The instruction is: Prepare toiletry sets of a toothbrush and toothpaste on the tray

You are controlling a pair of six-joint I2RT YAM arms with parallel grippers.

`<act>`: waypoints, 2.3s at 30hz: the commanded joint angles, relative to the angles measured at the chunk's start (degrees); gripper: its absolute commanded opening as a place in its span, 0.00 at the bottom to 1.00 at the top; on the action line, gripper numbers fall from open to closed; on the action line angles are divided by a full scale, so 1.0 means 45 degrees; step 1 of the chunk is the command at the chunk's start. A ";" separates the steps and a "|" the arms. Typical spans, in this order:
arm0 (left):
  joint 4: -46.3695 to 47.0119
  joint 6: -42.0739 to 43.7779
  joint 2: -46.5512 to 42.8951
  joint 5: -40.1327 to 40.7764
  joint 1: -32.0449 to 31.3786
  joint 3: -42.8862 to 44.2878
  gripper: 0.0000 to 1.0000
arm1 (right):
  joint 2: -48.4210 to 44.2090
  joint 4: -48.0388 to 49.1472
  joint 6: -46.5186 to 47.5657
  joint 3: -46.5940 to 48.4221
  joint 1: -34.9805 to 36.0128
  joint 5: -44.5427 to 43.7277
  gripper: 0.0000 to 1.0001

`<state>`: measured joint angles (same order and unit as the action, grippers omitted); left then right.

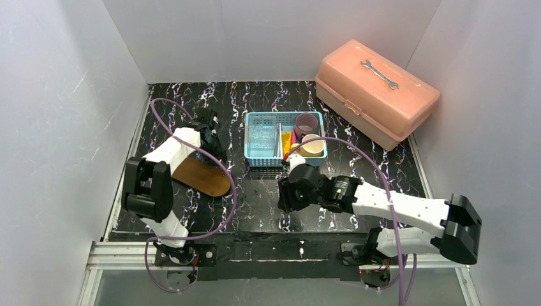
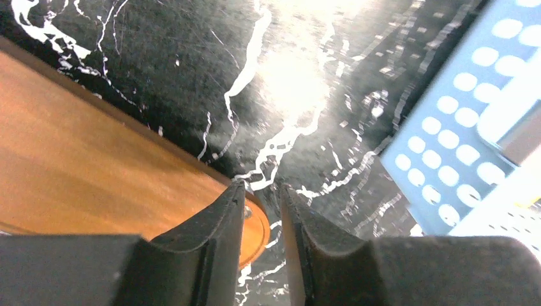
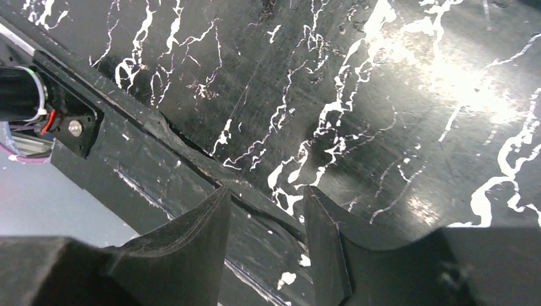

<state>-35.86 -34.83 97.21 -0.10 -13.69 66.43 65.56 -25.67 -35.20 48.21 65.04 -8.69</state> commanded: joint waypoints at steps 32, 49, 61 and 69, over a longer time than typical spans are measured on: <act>-0.1722 0.2233 -1.3062 -0.0423 -0.0057 -0.3536 0.71 | 0.9235 0.3210 -0.2768 0.6590 0.1270 -0.2632 0.59; -0.1830 0.1632 -1.5750 -0.0613 -0.0060 -0.4410 0.82 | 1.1523 0.2339 -0.3485 0.8915 0.1271 -0.3587 0.57; -0.1954 0.1549 -1.6281 -0.0193 -0.0061 -0.4412 0.83 | 1.2184 0.1784 -0.3505 0.9465 0.1270 -0.4083 0.57; -0.1964 0.1529 -1.6277 -0.0154 -0.0062 -0.4412 0.83 | 1.2320 0.1594 -0.3426 0.9425 0.1270 -0.4115 0.57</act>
<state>-44.01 -28.10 24.27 -1.67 -13.74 46.85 119.77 -17.45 -50.02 88.40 70.52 -25.23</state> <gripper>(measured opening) 0.825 0.573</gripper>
